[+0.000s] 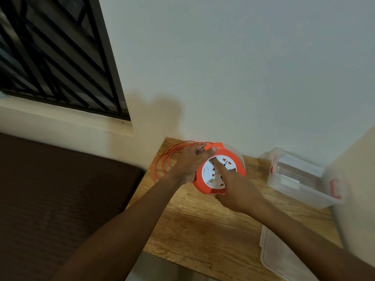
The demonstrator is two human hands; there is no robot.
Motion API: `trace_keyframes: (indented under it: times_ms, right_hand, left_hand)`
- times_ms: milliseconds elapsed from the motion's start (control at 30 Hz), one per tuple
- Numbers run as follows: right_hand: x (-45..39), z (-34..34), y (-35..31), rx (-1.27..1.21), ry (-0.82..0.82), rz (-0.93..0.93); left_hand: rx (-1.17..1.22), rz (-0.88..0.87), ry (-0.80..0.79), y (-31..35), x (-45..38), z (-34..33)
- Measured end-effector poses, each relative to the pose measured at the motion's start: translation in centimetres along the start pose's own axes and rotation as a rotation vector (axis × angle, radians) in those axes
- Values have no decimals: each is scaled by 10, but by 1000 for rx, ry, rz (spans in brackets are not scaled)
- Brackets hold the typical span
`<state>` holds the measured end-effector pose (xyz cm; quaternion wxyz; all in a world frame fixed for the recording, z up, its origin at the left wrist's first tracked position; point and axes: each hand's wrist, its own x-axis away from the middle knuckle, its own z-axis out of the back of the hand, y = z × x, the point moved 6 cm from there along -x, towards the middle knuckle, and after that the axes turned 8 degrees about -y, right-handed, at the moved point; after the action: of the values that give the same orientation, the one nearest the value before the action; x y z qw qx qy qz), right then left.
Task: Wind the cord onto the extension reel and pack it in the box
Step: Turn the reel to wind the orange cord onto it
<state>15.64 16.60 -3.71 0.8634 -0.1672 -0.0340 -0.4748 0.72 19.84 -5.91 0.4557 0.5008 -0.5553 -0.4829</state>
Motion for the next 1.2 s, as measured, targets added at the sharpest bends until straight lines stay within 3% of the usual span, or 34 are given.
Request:
trace_keyframes:
  times_ms: [100, 400, 567, 667, 767, 900, 1000, 1200]
  right_hand:
    - [0, -5, -1, -407, -89, -45]
    - [4, -1, 4, -657, -109, -78]
    - [10, -1, 2, -323, 21, -52]
    - [13, 6, 5, -143, 122, -47]
    - [15, 10, 10, -70, 135, -62]
    - [18, 16, 12, 27, 182, -53]
    - [21, 17, 11, 19, 214, -31]
    - [24, 8, 4, -225, 224, -57]
  left_hand:
    - [-29, -8, 20, 3, 0, -3]
    - [97, -29, 70, 0, 5, -3]
    - [74, -36, 91, -3, 11, -5]
    - [72, 11, -16, -7, 15, -13]
    - [47, 43, -119, -15, 18, -23]
    - [78, 49, -68, -21, 20, -31]
    - [43, 2, 39, -13, 19, -27]
    - [-110, -109, 169, -1, 13, -21]
